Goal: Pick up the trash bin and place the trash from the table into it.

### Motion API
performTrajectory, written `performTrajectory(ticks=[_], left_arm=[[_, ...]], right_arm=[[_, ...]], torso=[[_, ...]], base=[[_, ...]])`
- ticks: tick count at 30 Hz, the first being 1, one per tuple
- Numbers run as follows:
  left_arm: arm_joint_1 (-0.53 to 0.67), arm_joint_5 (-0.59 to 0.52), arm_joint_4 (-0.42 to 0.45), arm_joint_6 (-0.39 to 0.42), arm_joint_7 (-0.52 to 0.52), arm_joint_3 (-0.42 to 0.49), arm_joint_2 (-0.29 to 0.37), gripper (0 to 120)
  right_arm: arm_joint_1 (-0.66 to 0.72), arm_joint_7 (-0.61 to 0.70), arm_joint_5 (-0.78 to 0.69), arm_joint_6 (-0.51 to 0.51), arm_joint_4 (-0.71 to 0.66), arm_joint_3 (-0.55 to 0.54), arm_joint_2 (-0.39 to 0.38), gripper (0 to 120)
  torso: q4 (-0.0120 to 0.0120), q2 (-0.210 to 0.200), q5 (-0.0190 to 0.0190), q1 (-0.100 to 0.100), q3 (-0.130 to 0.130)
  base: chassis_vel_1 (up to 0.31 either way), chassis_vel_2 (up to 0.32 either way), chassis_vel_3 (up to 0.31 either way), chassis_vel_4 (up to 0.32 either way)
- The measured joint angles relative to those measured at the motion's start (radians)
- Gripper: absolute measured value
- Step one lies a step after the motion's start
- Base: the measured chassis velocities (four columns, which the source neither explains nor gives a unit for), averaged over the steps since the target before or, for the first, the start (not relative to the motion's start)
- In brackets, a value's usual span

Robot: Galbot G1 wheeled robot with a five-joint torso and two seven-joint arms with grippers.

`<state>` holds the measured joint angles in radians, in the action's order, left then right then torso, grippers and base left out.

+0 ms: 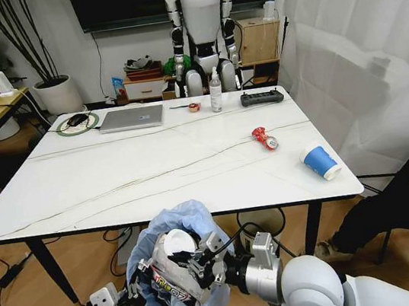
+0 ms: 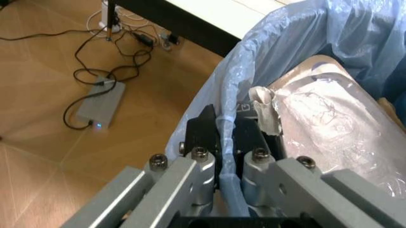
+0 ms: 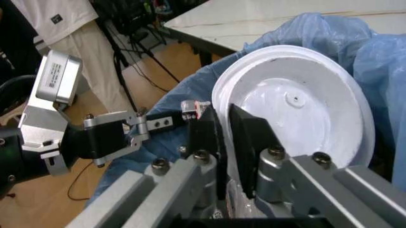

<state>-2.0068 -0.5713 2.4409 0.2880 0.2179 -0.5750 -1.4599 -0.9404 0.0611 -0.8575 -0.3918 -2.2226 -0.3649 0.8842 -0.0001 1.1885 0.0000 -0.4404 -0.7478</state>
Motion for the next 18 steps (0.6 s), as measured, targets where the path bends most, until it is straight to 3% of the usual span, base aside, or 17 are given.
performTrajectory(ticks=[18], left_arm=[[0.007, -0.001, -0.02, 0.001, 0.004, -0.003, 0.001, 0]], right_arm=[[0.023, 0.031, -0.053, -0.008, -0.062, 0.096, -0.009, 77]], torso=[[0.0, 0.0, 0.0, 0.0, 0.0]], base=[[0.0, 0.0, 0.0, 0.0]])
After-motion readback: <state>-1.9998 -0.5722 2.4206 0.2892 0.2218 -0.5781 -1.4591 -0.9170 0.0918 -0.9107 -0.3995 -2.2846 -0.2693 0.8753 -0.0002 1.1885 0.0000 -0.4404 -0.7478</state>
